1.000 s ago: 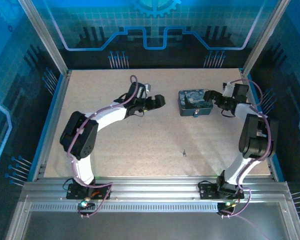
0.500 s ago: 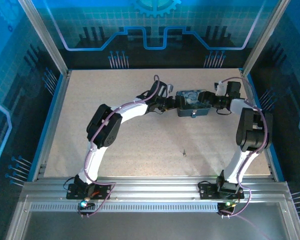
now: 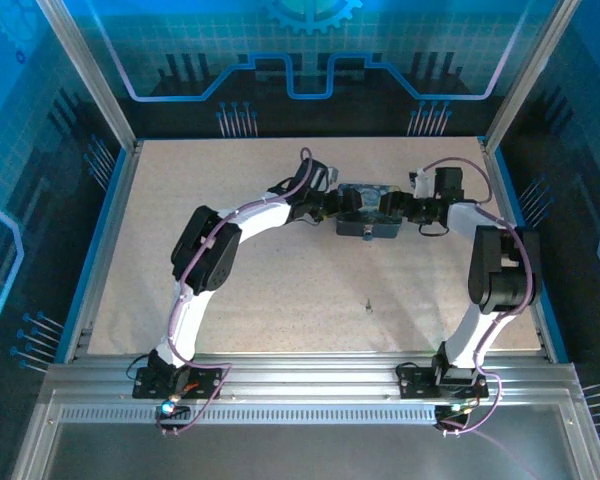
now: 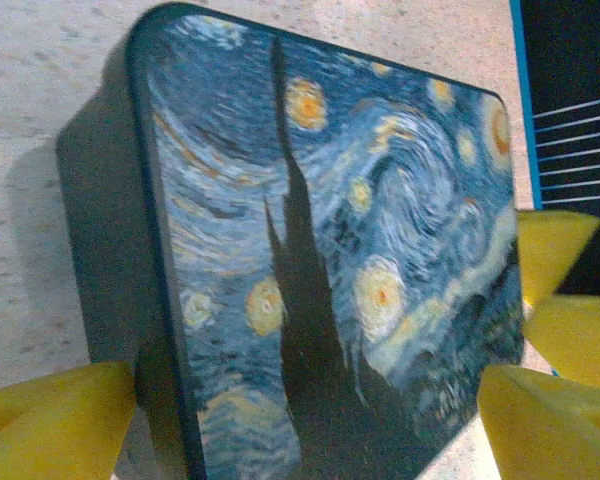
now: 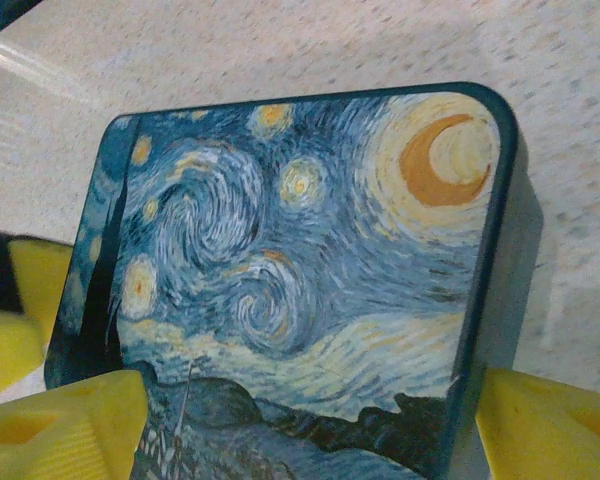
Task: Unlock a padlock with a key
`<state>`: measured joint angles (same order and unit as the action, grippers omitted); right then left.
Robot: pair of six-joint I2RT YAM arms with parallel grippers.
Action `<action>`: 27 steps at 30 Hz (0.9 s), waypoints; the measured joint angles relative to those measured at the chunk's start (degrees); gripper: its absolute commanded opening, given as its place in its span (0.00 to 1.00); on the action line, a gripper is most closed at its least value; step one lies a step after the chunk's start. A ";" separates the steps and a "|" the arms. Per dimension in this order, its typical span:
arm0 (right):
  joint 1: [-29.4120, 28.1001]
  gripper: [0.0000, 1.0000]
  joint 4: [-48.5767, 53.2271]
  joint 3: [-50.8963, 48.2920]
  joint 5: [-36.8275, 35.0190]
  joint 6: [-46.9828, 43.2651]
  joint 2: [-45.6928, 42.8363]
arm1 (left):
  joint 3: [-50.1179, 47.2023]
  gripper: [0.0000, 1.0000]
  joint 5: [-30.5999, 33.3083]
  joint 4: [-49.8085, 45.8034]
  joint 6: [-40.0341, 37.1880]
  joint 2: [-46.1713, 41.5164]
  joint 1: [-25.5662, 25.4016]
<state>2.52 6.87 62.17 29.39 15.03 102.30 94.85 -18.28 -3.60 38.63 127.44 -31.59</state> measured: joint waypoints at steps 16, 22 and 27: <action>-15.78 0.91 -1.38 -6.71 -2.25 5.35 -5.46 | -16.06 0.94 2.43 0.96 -2.14 -10.99 7.85; -15.98 0.95 0.70 -8.00 -8.81 5.55 -10.64 | -19.39 0.99 3.10 0.83 -4.11 -14.91 8.83; -15.98 0.92 5.44 -10.05 -15.26 5.81 -19.34 | -24.00 0.99 6.10 0.85 -5.64 -22.64 11.32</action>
<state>-13.45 12.32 52.12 14.13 20.84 82.96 70.85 -12.19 -2.74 32.99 104.79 -20.27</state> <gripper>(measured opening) 0.941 0.990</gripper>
